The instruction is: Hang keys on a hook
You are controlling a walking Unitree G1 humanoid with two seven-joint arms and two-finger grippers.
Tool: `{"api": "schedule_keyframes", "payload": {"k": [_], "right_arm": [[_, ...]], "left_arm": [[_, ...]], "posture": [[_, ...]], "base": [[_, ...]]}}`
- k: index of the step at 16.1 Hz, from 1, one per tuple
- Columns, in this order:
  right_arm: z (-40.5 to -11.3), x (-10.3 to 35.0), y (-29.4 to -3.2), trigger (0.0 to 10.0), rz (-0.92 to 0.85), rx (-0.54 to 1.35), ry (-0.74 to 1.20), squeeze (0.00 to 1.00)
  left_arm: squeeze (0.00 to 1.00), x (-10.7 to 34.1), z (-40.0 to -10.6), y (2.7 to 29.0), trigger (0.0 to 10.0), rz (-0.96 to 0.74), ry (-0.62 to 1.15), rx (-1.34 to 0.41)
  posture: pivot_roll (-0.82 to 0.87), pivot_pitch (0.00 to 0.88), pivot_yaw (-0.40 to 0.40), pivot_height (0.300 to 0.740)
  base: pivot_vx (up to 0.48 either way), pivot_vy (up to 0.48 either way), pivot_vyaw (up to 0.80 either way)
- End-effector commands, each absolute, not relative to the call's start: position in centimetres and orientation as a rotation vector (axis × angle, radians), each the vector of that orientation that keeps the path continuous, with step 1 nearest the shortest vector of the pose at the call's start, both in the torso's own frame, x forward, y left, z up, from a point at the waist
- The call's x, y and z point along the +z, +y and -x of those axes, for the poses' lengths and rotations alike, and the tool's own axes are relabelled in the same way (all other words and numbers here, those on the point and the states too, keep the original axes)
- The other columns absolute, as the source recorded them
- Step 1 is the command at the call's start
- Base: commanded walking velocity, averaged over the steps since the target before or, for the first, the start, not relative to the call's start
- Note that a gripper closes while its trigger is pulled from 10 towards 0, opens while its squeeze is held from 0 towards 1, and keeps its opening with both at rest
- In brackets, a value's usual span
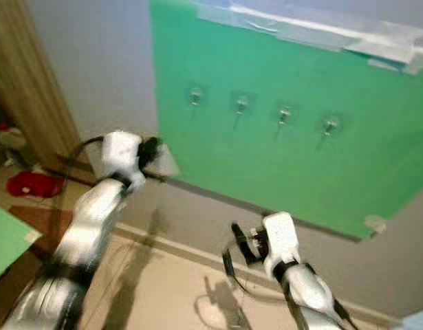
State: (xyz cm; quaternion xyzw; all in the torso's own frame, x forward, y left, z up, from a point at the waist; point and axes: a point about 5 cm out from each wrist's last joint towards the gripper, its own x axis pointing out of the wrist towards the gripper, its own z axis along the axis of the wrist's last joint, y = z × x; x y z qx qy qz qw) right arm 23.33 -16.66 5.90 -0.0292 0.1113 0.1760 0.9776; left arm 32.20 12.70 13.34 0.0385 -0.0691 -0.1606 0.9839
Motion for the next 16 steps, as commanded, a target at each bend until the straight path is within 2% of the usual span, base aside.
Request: {"api": "schedule_keyframes", "payload": {"k": [1,3,7,10,13,16], "right_arm": [[-24.0,6.2,-17.0,10.0,0.068,0.348,0.212,0.00],[-24.6,6.2,-16.9,10.0,0.061,0.344,0.205,0.00],[-25.3,6.4,-16.4,10.0,0.046,0.330,0.171,0.00],[-25.8,7.3,-16.6,10.0,-0.072,0.256,0.087,0.00],[-26.0,8.0,-16.7,10.0,-0.151,0.225,0.038,0.00],[-26.0,8.1,-16.6,10.0,-0.149,0.228,0.031,0.00]], "left_arm": [[0.00,13.5,-30.1,11.6,10.0,-0.089,-0.147,-0.364],[0.00,12.5,-28.4,11.0,10.0,-0.059,-0.097,-0.377],[0.00,12.7,-27.6,9.8,10.0,-0.039,-0.072,-0.397],[0.00,12.2,-27.5,12.5,10.0,-0.096,-0.062,-0.274],[0.00,13.0,-27.6,13.2,10.0,-0.011,-0.097,-0.207],[0.00,13.2,-27.8,13.3,10.0,-0.024,-0.106,-0.196]], "posture": [[-0.06,0.000,-0.069,0.722],[-0.04,0.000,-0.071,0.722],[-0.05,0.000,-0.048,0.722],[-0.06,0.000,-0.021,0.722],[-0.06,0.000,-0.010,0.722],[-0.06,0.000,-0.011,0.722]], "base": [[0.000,0.000,0.00],[0.000,0.000,0.00],[0.000,0.000,0.00],[0.000,0.000,0.00],[0.000,0.000,0.00],[0.000,0.000,0.00]]}}
